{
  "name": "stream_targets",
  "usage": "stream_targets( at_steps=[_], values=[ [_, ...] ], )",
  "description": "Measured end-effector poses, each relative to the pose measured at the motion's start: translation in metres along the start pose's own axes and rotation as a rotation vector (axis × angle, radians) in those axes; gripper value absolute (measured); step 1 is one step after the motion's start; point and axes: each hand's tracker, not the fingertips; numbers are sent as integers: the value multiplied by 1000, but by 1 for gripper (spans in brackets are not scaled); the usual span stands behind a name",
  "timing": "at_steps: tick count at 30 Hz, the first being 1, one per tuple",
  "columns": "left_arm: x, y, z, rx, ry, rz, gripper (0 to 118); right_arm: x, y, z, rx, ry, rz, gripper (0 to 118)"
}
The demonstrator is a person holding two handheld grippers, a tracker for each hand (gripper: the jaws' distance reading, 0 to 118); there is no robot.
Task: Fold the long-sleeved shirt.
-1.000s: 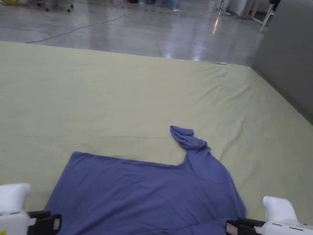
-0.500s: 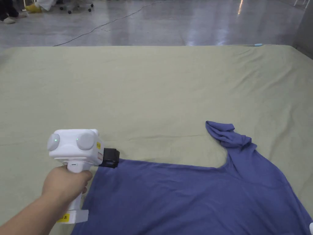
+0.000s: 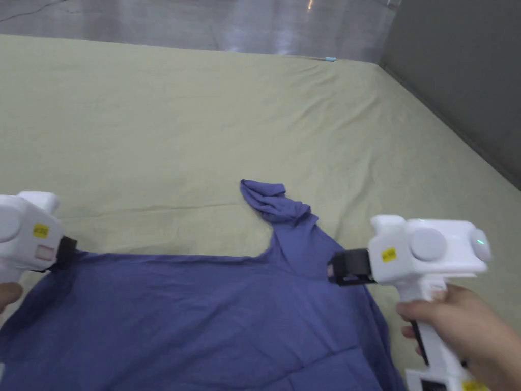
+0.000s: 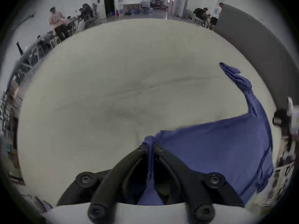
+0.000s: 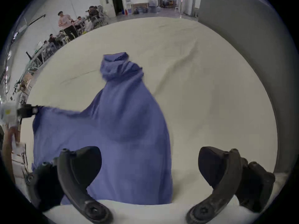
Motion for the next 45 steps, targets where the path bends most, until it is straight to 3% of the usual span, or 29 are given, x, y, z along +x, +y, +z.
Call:
stream_targets(
  at_steps=[2,3,4,6,8,9,10,11,12,14,15,19,26,32,35,37,40,45],
  values=[
    [-2,-2,12,17,27,-51,0,-4,24,-30,-95,-7,-24,116],
    [-4,-2,17,13,21,-43,0,-8,32,-44,-146,-7,-35,107],
    [-5,-3,22,13,18,-40,0,1,35,-50,-186,-1,-42,88],
    [-10,-2,31,22,8,-32,0,-3,40,-60,-222,-22,-82,77],
    [-13,-4,39,31,15,-30,0,-13,36,-43,-192,-66,-18,71],
    [-18,-1,40,34,13,-25,0,-21,36,-37,-177,-49,35,53],
    [-20,-2,44,36,8,-19,0,-27,35,-30,-162,-46,60,19],
    [-22,-3,48,39,-1,-7,0,-30,36,-24,-138,-30,109,0],
    [-24,-3,53,38,-14,12,0,-35,28,-8,-155,-9,56,0],
    [-31,-3,64,45,-57,56,0,-46,26,16,-107,15,142,0],
    [-33,-3,72,49,-65,62,0,-49,27,33,-66,-7,158,0],
    [-42,5,123,89,-50,28,0,-35,35,117,53,63,166,0],
    [-68,54,244,237,-70,57,0,-55,78,288,317,-20,332,0],
    [-87,142,350,413,-49,83,0,-91,165,405,493,-128,388,0],
    [-97,192,393,495,-37,121,0,-107,213,453,572,-216,372,0],
    [-101,224,418,549,22,100,0,-114,246,479,616,-231,347,0],
    [-113,269,458,610,-16,172,0,-122,286,521,711,-276,255,0],
    [-108,321,520,752,23,139,0,-132,319,574,818,-317,221,0]
  ],
)
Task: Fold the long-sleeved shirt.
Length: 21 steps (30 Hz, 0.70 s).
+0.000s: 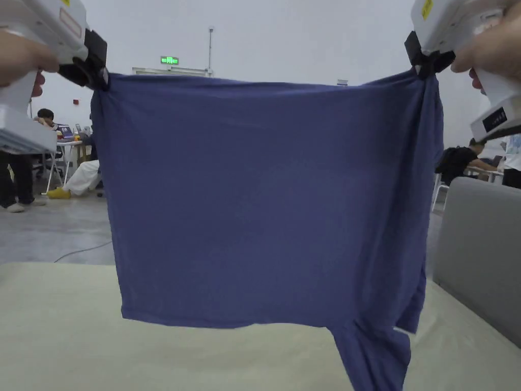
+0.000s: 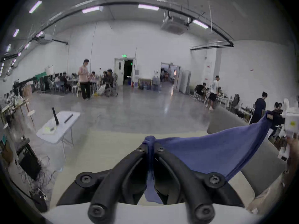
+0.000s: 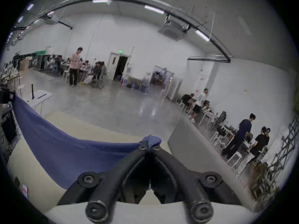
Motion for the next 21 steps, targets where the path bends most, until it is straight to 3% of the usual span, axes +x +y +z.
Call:
stream_targets(
  at_steps=[6,11,16,21],
  values=[
    [14,37,2,48,7,-20,0,20,36,13,73,-33,-43,0],
    [18,37,-10,52,9,-43,0,17,33,1,67,-58,-20,0],
    [12,-5,-43,-43,11,-45,0,-5,-24,-46,-50,23,39,0],
    [-5,-95,-90,-217,-6,-25,0,-52,-123,-107,-217,99,103,0]
  ],
)
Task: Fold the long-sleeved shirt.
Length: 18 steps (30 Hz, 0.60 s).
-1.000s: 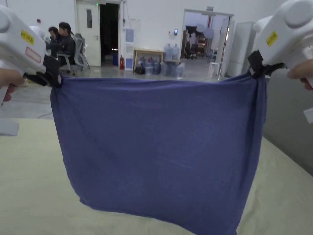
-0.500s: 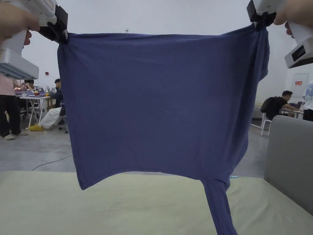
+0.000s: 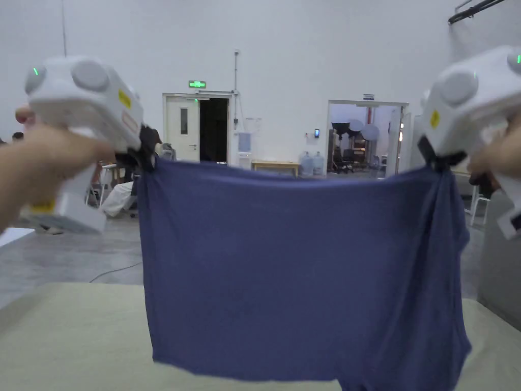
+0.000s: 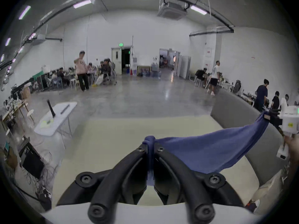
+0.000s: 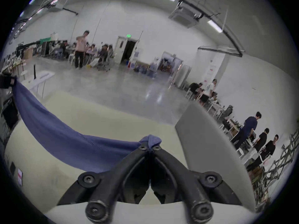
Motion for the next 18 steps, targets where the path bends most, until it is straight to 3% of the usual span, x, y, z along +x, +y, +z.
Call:
stream_targets(
  at_steps=[2,7,11,18],
  values=[
    [-9,-40,-30,-72,-19,36,0,-20,-35,-29,-52,47,-12,0],
    [-19,-144,-64,-230,-42,91,0,-61,-117,-67,-144,84,104,0],
    [-37,-216,-79,-345,-86,161,0,-64,-175,-58,-61,192,198,0],
    [-39,-287,-20,-339,-127,145,0,-61,-271,15,-66,256,128,0]
  ],
)
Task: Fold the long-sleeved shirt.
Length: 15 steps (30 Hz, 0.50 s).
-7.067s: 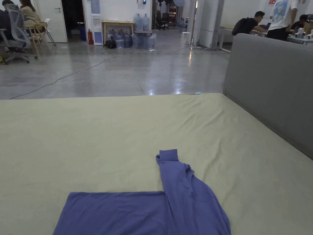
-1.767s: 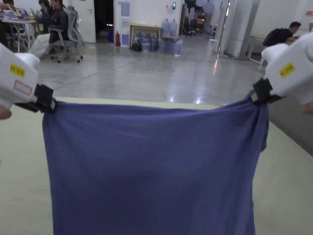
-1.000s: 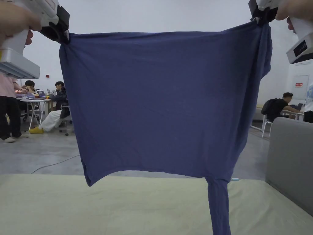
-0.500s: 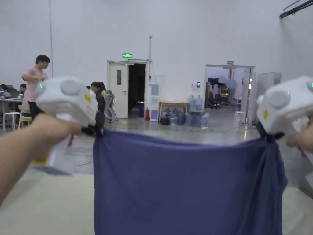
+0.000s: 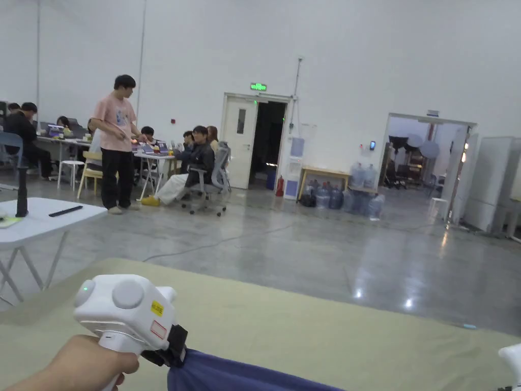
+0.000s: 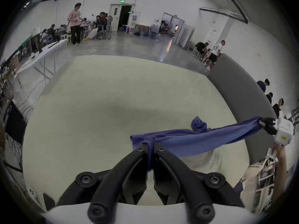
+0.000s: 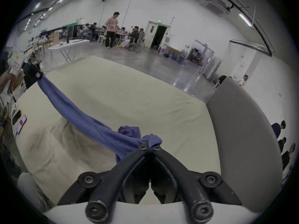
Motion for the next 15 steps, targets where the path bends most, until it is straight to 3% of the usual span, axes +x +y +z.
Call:
stream_targets(
  at_steps=[5,15],
  values=[
    [10,-75,40,-17,-16,-64,0,-20,-79,44,-22,33,-80,0],
    [9,-240,72,-131,-49,-100,0,-89,-239,92,-148,71,-143,0]
  ],
)
